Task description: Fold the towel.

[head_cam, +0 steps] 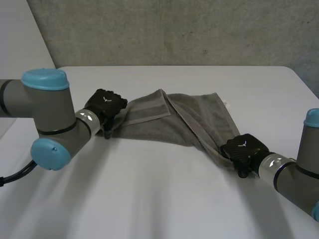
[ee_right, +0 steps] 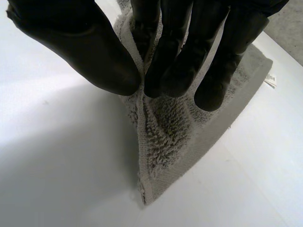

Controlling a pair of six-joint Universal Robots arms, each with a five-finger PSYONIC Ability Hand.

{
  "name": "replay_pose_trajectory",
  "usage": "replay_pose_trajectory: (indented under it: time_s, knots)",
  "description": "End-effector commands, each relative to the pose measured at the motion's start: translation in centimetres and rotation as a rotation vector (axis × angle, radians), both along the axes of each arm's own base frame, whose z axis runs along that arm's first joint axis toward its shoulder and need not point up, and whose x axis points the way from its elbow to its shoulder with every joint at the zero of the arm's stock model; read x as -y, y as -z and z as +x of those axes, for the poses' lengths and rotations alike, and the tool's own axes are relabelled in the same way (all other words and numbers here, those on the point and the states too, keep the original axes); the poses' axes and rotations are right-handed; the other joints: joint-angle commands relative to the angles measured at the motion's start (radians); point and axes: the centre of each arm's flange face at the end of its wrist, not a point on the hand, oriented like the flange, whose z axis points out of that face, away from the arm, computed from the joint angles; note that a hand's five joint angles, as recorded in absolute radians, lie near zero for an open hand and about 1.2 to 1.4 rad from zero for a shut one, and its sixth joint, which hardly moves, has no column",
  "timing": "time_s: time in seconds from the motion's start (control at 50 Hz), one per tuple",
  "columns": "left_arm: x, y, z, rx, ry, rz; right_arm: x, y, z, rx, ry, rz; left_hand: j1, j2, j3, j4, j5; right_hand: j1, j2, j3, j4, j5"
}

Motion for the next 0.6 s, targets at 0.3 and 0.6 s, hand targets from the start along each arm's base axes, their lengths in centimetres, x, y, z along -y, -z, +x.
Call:
replay_pose_trajectory:
  time_s: [0.3,0.6]
  knots:
    - [1.5,2.3,1.4,0.017,-0.045,0.039,0.1,0.0,0.0,0.003,0.002,-0.003,0.939,0.946,0.938,0.945,0.757,0.055,0.048,0.039,0.045,0.050]
    - [-1.2,-12.6,4.2,-0.365,-0.168,-0.153,1.0,-15.5,-1.6,0.163,0.072,-0.288,0.939,0.946,0.938,0.945,0.757,0.055,0.048,0.039,0.045,0.050]
